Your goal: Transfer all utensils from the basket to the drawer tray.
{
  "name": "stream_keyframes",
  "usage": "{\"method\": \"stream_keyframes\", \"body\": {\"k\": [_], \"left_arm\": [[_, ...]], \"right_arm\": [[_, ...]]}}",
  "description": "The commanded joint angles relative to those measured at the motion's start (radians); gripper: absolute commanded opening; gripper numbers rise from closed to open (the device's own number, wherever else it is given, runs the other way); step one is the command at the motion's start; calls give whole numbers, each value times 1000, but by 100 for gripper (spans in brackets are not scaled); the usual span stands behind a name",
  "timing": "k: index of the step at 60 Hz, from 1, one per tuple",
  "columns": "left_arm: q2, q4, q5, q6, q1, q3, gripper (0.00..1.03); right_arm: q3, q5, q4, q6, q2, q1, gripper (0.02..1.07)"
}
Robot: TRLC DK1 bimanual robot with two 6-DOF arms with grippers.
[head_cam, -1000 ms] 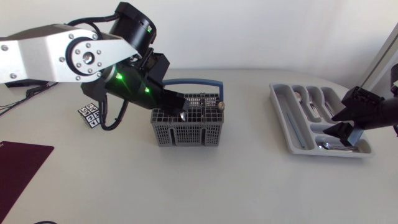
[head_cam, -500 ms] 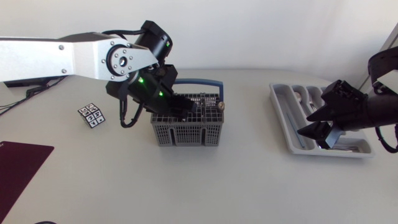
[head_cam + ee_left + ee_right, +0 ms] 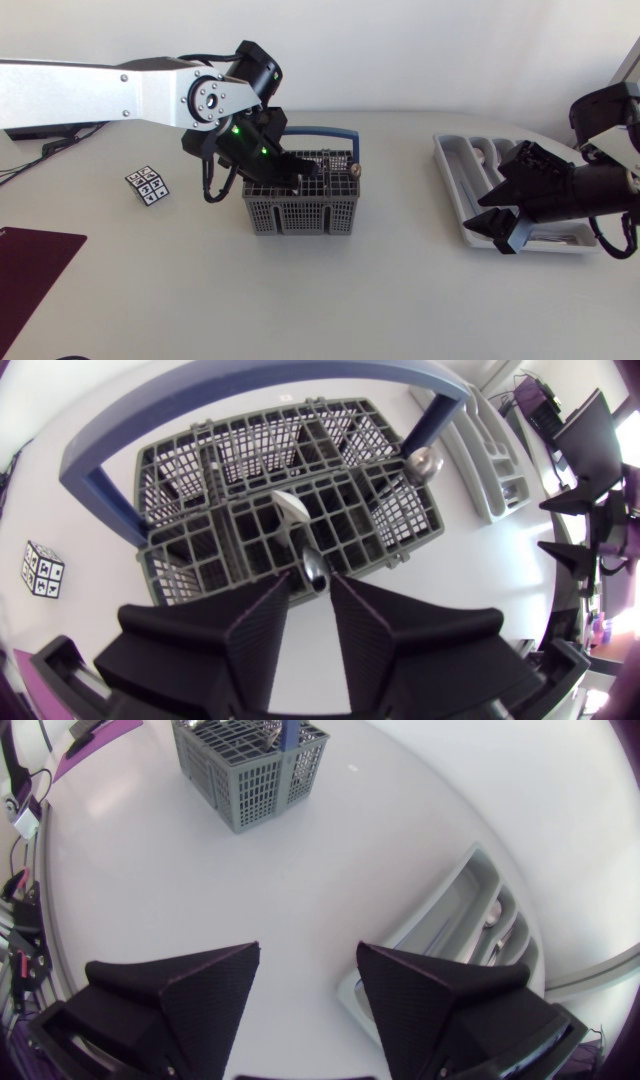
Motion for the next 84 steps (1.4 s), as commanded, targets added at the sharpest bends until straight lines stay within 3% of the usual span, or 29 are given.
{"method": "stream_keyframes", "body": {"k": [1, 9, 32, 56, 73, 84], "left_arm": [[24, 6, 10, -20, 7, 27, 16], [21, 29, 13, -20, 8, 22, 6], [-12, 50, 81, -19, 28, 1, 6], [-131, 173, 280, -39, 91, -114, 6], [-201, 270, 495, -74, 128, -179, 6], [-279, 362, 555, -98, 137, -240, 6]], "right_arm": [[-36, 9, 13, 28, -16, 15, 74], [-53, 18, 22, 28, -18, 30, 74], [-73, 39, 34, 28, -26, 52, 74], [-76, 41, 36, 34, -26, 72, 74], [-74, 42, 38, 38, -29, 76, 74], [-74, 42, 38, 45, -41, 84, 74]]}}
